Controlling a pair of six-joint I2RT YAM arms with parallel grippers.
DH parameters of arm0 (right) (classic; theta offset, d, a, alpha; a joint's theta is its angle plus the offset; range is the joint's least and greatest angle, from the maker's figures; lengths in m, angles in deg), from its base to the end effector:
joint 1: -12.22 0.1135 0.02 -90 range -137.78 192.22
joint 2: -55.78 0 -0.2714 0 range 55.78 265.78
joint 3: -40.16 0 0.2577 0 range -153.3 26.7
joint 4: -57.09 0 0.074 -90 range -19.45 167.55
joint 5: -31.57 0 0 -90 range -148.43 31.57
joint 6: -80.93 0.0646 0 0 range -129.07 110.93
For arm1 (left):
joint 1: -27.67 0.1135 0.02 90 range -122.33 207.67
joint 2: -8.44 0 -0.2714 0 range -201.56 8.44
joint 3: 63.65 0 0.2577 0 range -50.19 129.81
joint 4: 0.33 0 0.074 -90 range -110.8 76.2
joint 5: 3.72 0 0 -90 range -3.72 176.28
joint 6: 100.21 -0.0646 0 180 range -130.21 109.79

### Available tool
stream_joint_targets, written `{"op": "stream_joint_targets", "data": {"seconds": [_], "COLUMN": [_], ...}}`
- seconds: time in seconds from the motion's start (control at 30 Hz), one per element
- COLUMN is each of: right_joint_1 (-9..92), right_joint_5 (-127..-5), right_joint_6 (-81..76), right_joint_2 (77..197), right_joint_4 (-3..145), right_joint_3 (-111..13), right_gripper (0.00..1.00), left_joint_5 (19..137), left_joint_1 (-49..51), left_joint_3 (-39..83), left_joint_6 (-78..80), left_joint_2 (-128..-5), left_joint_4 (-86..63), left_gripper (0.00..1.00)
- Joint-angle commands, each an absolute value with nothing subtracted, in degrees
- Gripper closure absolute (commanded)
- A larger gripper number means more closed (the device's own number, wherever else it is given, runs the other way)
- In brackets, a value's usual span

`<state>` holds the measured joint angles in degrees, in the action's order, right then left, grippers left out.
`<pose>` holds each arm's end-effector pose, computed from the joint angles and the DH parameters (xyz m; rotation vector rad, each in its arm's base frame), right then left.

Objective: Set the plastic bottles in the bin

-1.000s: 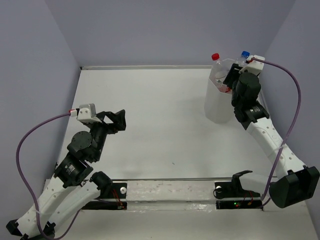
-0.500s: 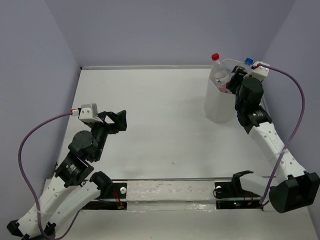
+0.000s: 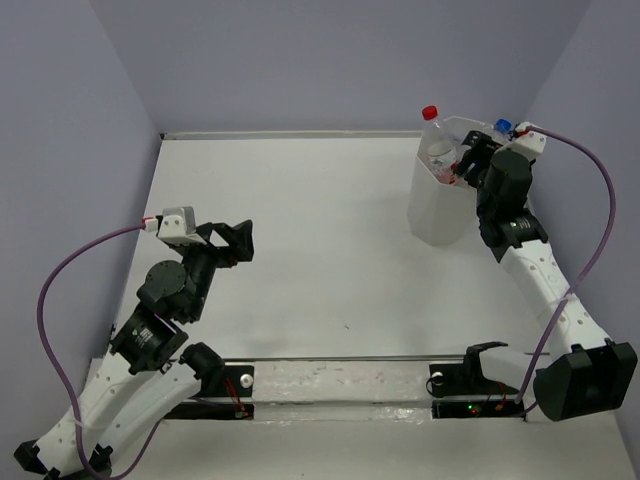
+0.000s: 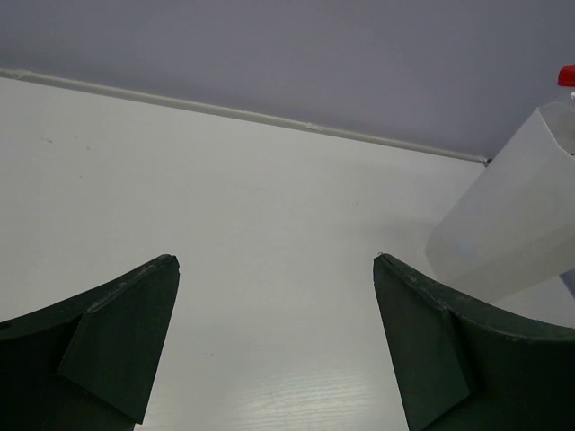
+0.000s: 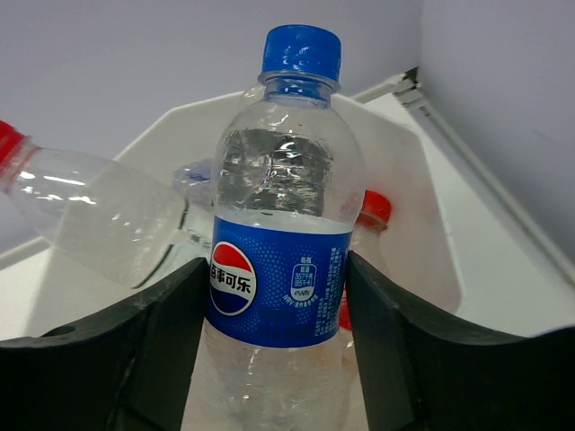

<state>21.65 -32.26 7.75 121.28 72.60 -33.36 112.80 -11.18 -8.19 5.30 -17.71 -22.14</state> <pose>0.2942 0.0200 0.3792 0.4432 1.6291 -0.0450 0.1207 -0.0602 0.3765 -0.0864 1.4663 -0.4415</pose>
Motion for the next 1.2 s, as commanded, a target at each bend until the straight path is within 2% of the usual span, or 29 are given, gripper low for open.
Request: {"op": "stream_joint_targets", "data": {"seconds": [0.0,0.07,0.1,0.4,0.53,0.57,0.6,0.63,0.77,0.83,0.9,1.0,1.07,1.13,1.17], "right_joint_1": [21.71,21.71,21.71,21.71,21.71,21.71,21.71,21.71,21.71,21.71,21.71,21.71,21.71,21.71,21.71], "right_joint_5": [-39.27,-39.27,-39.19,-36.11,-36.55,-36.72,-36.81,-37.68,-37.69,-37.87,-38.91,-44.7,-53.04,-57.71,-62.17], "right_joint_6": [10.62,10.53,10.45,8.69,8.6,8.51,8.51,8.42,9.04,9.39,9.3,8.95,8.95,10.52,11.23], "right_joint_2": [119.16,118.11,117.75,114.15,112.3,111.69,111.42,111.42,112.38,112.65,112.39,110.81,109.23,105.9,104.58], "right_joint_4": [74.06,74.24,74.5,75.56,75.65,75.56,75.56,75.82,75.91,75.91,75.91,75.91,76.09,76.44,76.35], "right_joint_3": [-37.63,-38.43,-38.87,-38.78,-37.99,-37.9,-37.73,-37.55,-35.54,-35.09,-35.27,-37.11,-39.04,-39.92,-40.27], "right_gripper": [0.18,0.07,0.06,0.06,0.18,0.31,0.37,0.48,0.6,0.61,0.69,0.69,0.64,0.56,0.43], "left_joint_5": [112.12,112.38,112.38,112.11,112.38,112.38,112.47,112.38,112.47,112.64,112.73,112.64,111.25,109.84,108.96], "left_joint_1": [-10.57,-10.39,-10.39,-9.86,-9.69,-9.6,-9.69,-9.6,-9.25,-9.25,-9.16,-9.16,-9.07,-9.07,-9.07], "left_joint_3": [-8.35,-8.35,-8.35,-8.18,-8.18,-8.26,-8.26,-8.26,-8.26,-8.35,-8.35,-8.09,-7.39,-6.69,-5.9], "left_joint_6": [4.47,4.47,4.55,4.73,4.73,4.64,4.64,4.64,4.73,4.73,4.73,4.73,4.9,5.08,5.17], "left_joint_2": [-18.54,-18.37,-18.36,-18.54,-18.45,-18.37,-18.28,-18.19,-18.1,-18.1,-18.1,-18.1,-17.75,-17.31,-16.7], "left_joint_4": [-19.33,-19.33,-19.33,-19.33,-19.34,-19.33,-19.33,-19.33,-19.16,-19.25,-19.16,-18.81,-18.02,-17.32,-16.7], "left_gripper": [0.01,0.01,0.01,0.01,0.01,0.01,0.01,0.01,0.01,0.01,0.01,0.01,0.01,0.01,0.01]}}
